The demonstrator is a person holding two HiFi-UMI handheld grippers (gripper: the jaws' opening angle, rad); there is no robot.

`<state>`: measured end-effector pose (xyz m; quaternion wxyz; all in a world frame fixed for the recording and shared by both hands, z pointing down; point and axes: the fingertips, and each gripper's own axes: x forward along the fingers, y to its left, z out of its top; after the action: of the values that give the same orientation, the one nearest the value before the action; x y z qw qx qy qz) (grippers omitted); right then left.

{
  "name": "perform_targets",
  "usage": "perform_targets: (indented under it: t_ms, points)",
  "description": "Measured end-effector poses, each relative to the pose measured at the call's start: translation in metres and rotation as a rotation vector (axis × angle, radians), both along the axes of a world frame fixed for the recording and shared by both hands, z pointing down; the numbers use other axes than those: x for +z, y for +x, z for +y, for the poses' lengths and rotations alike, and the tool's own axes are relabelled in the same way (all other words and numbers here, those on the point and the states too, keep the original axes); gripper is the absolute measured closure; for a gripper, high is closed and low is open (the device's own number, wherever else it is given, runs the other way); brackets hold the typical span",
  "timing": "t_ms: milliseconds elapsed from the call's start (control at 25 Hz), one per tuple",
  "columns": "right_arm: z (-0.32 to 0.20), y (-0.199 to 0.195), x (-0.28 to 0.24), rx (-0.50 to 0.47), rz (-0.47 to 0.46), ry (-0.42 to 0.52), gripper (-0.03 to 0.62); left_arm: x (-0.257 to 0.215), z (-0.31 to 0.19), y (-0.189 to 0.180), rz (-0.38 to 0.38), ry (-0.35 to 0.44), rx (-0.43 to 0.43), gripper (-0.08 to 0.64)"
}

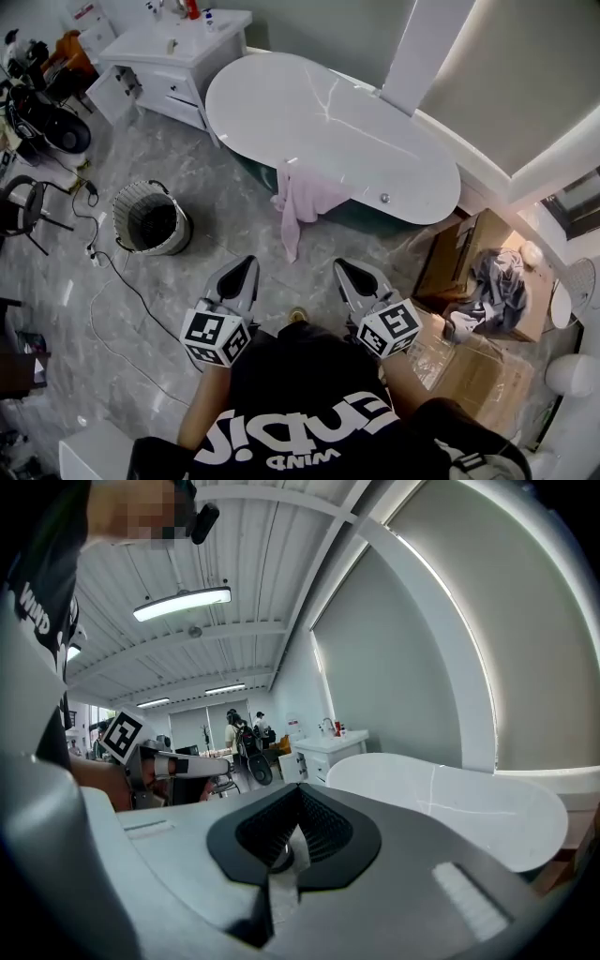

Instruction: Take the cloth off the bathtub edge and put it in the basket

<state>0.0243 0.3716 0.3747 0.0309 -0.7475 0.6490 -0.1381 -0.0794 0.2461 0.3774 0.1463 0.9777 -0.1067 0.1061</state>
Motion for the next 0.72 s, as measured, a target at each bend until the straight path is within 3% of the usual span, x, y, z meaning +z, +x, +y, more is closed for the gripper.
perform_targets:
  t_ms: [400, 720]
  points:
    - [-0.035, 0.019, 0.008, -0.036, -0.026, 0.000, 0.588, 0.007, -0.019, 0.015, -0.013, -0.025, -0.021, 0.563]
    - [-0.065, 0.048, 0.014, 0.004, -0.016, -0.012, 0.588, 0.015, -0.053, 0.051, -0.002, -0.043, 0.016, 0.563]
